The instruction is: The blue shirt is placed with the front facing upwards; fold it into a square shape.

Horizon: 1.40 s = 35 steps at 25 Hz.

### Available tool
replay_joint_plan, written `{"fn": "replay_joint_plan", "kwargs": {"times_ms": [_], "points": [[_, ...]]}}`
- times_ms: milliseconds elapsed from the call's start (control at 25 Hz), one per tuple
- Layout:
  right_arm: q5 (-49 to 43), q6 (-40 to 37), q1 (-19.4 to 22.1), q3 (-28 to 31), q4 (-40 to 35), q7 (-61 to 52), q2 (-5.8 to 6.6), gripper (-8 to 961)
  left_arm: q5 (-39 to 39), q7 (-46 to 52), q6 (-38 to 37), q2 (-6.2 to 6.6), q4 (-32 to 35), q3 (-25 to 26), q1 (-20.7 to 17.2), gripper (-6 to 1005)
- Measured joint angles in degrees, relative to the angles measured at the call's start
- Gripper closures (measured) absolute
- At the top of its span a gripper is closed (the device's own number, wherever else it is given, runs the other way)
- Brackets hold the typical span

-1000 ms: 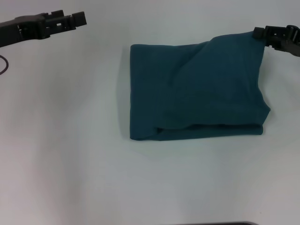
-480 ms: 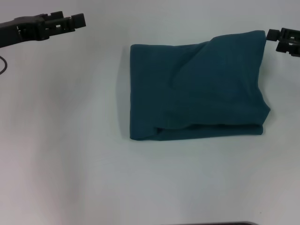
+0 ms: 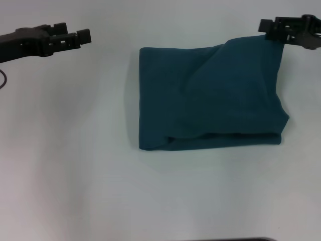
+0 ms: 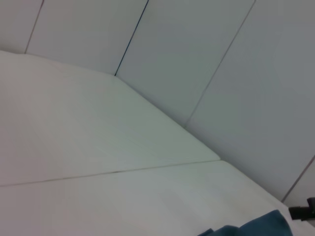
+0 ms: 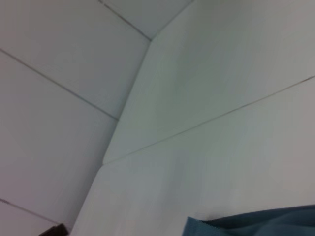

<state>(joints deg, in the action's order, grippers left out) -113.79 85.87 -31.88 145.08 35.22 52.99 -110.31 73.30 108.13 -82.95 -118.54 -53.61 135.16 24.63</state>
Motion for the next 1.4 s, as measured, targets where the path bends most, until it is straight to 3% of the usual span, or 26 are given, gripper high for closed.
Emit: {"fn": "replay_joint_plan", "kwargs": {"times_ms": [360, 560, 800, 1120, 1400], "points": [[-0.1, -0.6, -3.9, -4.5, -3.6, 0.1, -0.68, 582, -0.3, -0.3, 0.3, -0.19, 0.6, 0.1, 0.2, 35], [-0.1, -9.0, -4.2, -10.1, -6.1, 0.5, -1.36, 740, -0.3, -0.3, 0.6, -0.46, 0.6, 0.1, 0.3, 35], [-0.1, -19.1, -4.3, -15.8, -6.4, 1.8, -3.11, 953, -0.5, -0.3, 0.8, -0.79, 0.6, 0.1, 0.3, 35], [-0.1, -26.0, -4.5, -19.0, -6.3, 4.8, -4.51, 953, -0.7, -0.3, 1.6, -0.73, 1.9, -0.2, 0.4, 36], [4.9, -19.9, -3.4, -16.9, -4.3, 10.3, -4.42, 951, -0.7, -0.3, 1.6, -0.63, 2.0, -0.4, 0.4, 36]]}}
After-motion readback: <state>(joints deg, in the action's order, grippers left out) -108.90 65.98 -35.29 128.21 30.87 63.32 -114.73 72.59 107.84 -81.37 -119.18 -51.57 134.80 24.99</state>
